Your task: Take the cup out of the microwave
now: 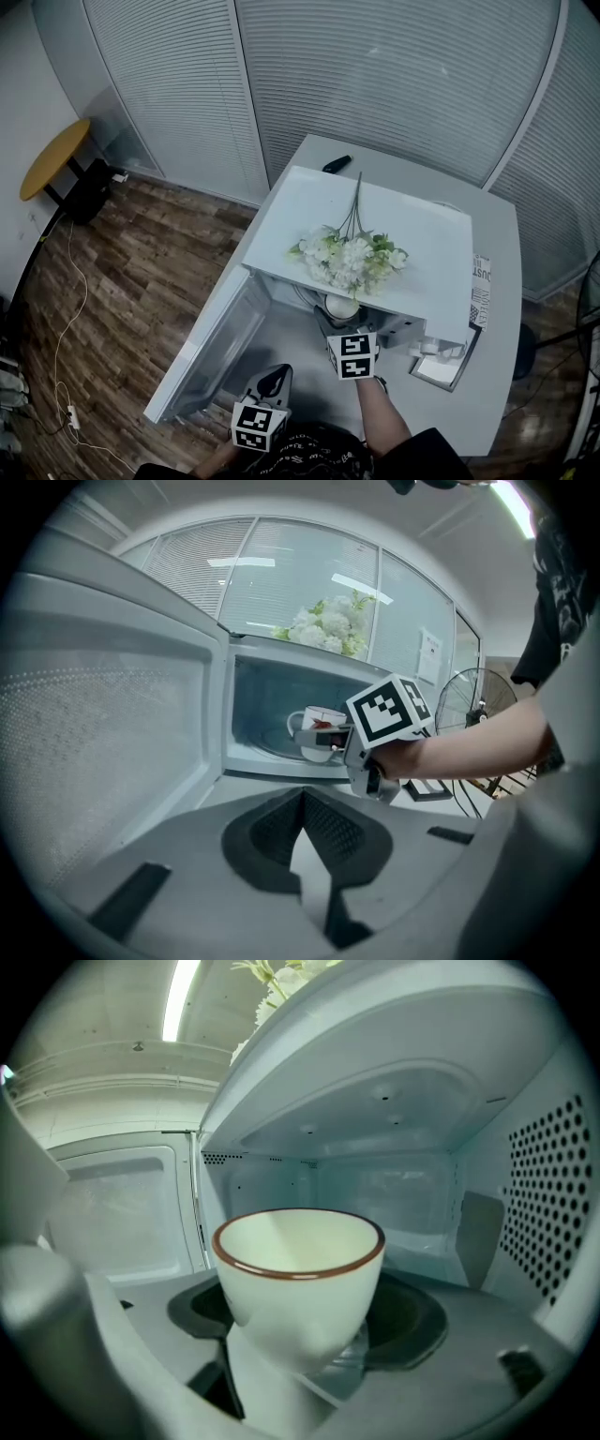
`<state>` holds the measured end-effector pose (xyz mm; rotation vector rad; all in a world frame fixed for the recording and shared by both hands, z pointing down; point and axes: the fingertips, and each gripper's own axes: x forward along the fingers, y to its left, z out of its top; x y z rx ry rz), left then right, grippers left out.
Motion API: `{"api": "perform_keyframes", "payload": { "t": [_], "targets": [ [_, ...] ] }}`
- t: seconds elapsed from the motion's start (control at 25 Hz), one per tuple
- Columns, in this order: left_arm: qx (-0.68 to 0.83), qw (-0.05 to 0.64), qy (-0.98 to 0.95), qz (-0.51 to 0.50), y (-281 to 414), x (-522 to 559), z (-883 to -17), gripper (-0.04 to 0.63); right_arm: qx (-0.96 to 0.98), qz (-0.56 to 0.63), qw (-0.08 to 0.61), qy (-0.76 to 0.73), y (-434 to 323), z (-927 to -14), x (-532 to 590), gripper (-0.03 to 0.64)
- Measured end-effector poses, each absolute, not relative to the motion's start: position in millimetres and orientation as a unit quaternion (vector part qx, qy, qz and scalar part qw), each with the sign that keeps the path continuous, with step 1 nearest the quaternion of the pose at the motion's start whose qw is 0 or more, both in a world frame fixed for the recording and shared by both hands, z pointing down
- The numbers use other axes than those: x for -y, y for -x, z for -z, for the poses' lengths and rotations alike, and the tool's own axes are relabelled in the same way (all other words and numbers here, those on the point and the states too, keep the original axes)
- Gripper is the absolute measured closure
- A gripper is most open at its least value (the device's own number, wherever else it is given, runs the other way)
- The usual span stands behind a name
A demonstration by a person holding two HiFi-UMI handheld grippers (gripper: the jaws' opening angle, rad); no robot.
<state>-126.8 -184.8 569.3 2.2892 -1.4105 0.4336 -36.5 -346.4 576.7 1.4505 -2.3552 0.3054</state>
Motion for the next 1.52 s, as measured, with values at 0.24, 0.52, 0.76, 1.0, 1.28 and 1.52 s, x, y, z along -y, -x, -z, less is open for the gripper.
{"api": "perform_keyframes", "payload": {
  "t": [0.24, 0.52, 0.76, 1.0, 1.28, 1.52],
  "targets": [
    [0.51, 0.204, -0.822, -0.15, 127, 183, -567, 0.591, 0.836, -0.105, 0.179, -0.508, 37, -572, 334, 0.215],
    [0.51, 0.204, -0.824, -0.142, 124, 178, -564, 0.591, 0.843, -0.102, 0.178, -0.497, 41, -566, 316, 0.215],
    [0.509, 0.207, -0.825, -0.135, 123, 176, -564, 0.591, 0.842, -0.103, 0.179, -0.498, 40, -565, 300, 0.215],
    [0.506, 0.204, -0.828, -0.132, 122, 178, -562, 0.591, 0.839, -0.11, 0.183, -0.5, 36, -567, 281, 0.215],
    [0.493, 0.203, -0.837, -0.128, 113, 177, -560, 0.591, 0.833, -0.119, 0.18, -0.51, 27, -568, 261, 0.215],
    [0.486, 0.198, -0.842, -0.127, 109, 178, -563, 0.591, 0.826, -0.121, 0.176, -0.522, 19, -563, 243, 0.215]
  ]
}}
